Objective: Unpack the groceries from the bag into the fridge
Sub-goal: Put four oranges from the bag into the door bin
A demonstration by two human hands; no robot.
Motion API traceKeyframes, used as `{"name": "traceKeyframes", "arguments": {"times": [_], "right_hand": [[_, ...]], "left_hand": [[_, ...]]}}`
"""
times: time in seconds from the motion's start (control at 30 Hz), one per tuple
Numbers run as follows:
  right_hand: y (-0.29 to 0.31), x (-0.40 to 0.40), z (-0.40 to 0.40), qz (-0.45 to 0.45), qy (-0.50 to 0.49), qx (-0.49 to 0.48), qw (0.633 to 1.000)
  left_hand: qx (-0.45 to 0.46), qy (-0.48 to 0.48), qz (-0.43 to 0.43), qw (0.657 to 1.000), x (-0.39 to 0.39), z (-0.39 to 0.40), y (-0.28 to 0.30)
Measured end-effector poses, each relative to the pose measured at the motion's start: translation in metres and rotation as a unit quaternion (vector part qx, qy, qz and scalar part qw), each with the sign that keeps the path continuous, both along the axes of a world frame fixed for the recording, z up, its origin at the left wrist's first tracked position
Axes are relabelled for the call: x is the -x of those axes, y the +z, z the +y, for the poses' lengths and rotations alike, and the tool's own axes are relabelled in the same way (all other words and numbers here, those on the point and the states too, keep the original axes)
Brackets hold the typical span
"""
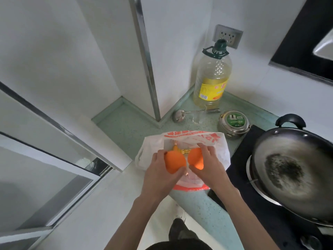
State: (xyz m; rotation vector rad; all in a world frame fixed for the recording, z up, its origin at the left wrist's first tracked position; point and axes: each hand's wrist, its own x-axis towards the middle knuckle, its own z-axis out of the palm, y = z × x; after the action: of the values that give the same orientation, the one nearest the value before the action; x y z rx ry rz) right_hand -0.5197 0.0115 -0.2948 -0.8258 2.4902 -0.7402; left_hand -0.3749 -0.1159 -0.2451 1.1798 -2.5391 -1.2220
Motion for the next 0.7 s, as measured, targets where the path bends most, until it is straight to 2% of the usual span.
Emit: {"name": "traceKeyframes", "arguments": {"times": [0.2, 0.37, 0.7], "right_hand": [[0.043, -0.030, 0.028, 0.054, -0.038, 0.110, 0.992], [0.075, -0.061, 0.050, 0.043, -0.020, 0.211, 0.976], [0.120, -0.113, 0.091, -0.009, 0.000, 0.290, 0.957]], "left_hand": [[0.027, 0.026, 0.041, 0.998, -0.031, 0.016, 0.018], [0.026, 0.073, 0.117, 0.990, -0.066, 0.044, 0.031], [0.043, 0.143, 0.200, 0.968, -0.129, 0.094, 0.061]]}}
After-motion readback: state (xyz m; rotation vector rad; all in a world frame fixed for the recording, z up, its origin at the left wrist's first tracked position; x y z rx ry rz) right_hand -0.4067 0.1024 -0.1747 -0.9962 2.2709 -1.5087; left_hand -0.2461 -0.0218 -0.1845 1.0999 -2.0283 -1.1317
